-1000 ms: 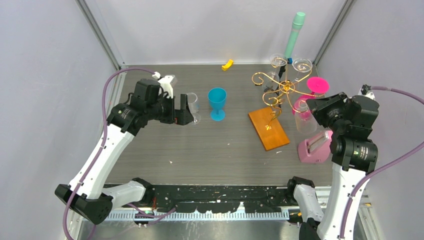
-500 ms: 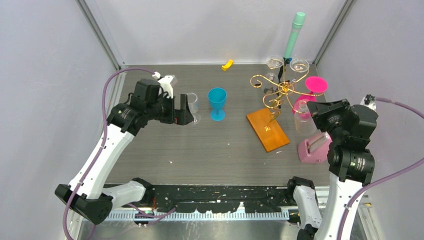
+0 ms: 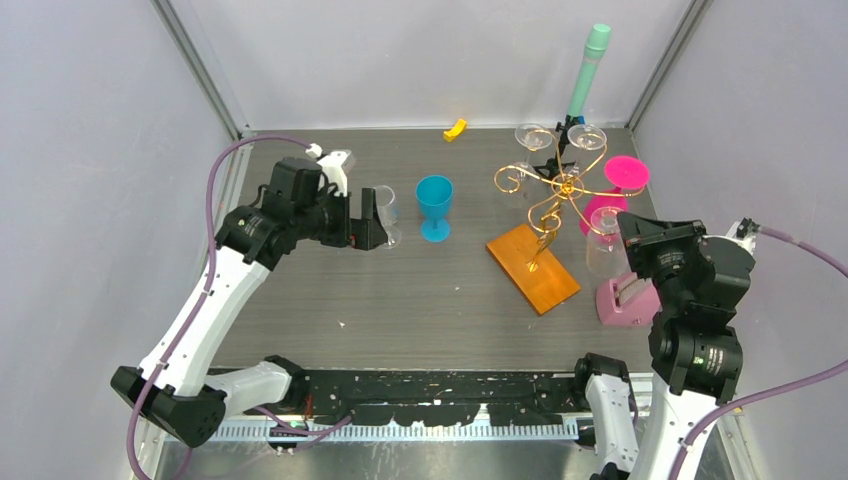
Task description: Take the wine glass off the wine glass rack
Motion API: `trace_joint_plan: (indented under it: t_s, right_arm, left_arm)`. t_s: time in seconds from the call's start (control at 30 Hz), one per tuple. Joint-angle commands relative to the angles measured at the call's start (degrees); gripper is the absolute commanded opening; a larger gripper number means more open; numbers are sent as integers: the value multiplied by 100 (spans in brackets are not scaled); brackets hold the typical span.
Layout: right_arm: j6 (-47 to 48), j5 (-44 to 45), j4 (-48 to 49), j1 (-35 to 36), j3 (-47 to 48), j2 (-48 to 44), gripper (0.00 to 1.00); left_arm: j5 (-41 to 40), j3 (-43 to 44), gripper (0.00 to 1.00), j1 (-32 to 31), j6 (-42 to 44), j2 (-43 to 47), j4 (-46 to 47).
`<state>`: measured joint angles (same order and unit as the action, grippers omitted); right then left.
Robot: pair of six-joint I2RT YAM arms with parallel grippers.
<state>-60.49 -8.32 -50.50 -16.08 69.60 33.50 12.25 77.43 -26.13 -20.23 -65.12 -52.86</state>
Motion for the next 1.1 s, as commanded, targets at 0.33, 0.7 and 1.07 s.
trace_joint_plan:
  t_s: [0.33,0.7,1.07]
  right_arm:
    - [-578,-690,1491,8,-579,-364,1]
    - [-760,-631,2423,8,-903,-208,0]
    - [-777,-252,2775,8,-938,105,0]
  left_arm:
    - [76,88,100,20,125,-34,298]
    - [67,122,100,20,116,-42,302]
    - [65,123,100,20,107,-2,294]
